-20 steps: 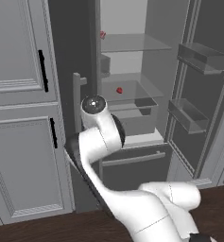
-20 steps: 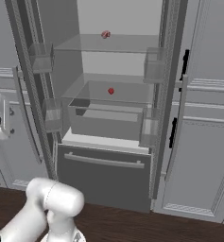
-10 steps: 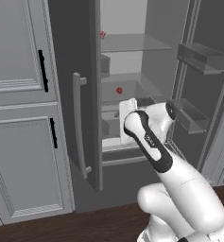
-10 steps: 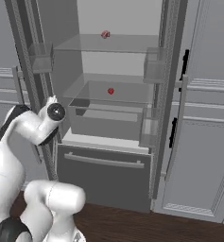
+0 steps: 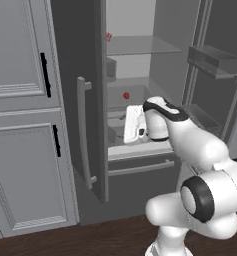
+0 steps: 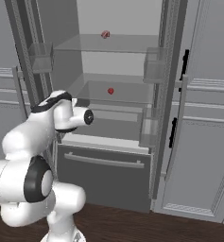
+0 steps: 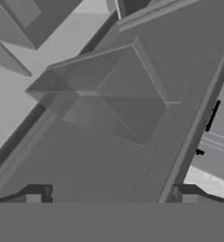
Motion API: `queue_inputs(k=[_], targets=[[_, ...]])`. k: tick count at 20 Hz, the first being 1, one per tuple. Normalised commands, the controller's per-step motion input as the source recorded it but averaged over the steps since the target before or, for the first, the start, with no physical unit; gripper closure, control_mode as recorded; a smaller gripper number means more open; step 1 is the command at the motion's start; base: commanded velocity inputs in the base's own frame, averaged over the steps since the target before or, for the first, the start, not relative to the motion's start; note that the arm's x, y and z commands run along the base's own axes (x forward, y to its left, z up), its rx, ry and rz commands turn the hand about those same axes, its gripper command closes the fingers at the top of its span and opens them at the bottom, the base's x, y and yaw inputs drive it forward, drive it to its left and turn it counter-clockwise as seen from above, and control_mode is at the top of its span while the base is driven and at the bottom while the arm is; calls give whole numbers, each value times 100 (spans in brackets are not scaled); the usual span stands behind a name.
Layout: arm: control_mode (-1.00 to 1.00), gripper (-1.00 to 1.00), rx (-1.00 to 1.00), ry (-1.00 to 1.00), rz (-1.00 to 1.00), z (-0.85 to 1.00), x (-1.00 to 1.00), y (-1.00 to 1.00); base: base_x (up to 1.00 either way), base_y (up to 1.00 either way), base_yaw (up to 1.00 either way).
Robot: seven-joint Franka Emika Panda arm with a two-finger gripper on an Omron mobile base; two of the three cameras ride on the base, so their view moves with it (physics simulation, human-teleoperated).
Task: Take the strawberry from the fridge and place it on top of the pancake, located on the dining counter.
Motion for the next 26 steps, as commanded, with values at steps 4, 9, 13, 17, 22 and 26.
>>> queue_inputs(k=[4, 9, 13, 17, 22, 26], targets=[[-100, -100, 5, 18, 27, 0, 31, 32, 0, 0, 0], [-100, -100, 13, 25, 27, 0, 47, 41, 0, 0, 0], [-100, -100, 1, 21, 23, 0, 16, 49, 0, 0, 0], [-100, -100, -4, 11, 22, -3, -1, 98, 0, 0, 0], [-100, -100, -6, 0, 13, -3, -16, 100, 0, 0, 0], [-100, -100, -3, 0, 4, -8, -21, 99, 0, 0, 0]])
